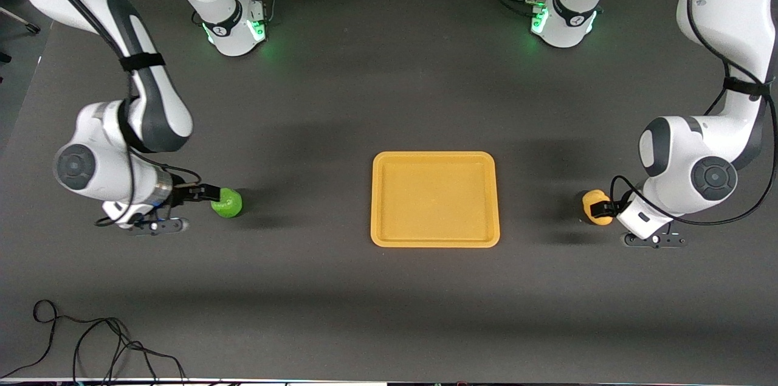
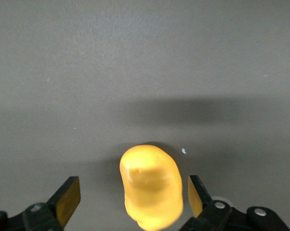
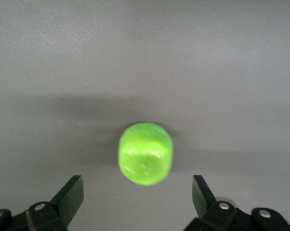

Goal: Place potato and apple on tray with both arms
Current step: 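Lower the right gripper to the apple while the left gripper lowers to the potato, then close the right gripper on the apple while the left gripper grasps the potato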

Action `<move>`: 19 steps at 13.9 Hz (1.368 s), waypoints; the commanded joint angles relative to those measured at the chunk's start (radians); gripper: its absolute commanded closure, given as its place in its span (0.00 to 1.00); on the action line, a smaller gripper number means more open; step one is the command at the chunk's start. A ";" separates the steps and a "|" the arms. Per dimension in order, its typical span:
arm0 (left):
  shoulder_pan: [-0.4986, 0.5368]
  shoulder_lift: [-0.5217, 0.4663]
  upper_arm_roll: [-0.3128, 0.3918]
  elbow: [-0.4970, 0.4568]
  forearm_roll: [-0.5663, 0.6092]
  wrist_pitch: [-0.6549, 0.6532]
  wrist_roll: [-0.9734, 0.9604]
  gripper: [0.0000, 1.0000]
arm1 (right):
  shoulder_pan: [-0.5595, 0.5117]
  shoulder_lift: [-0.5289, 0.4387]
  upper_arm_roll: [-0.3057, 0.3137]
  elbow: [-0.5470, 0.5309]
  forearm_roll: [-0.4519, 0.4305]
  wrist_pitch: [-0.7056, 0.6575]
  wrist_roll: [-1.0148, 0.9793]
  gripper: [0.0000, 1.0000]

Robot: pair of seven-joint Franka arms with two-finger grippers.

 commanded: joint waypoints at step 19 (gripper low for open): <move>-0.161 -0.212 -0.020 0.051 -0.033 -0.352 -0.163 0.70 | 0.020 0.148 -0.018 -0.020 -0.019 0.132 0.106 0.54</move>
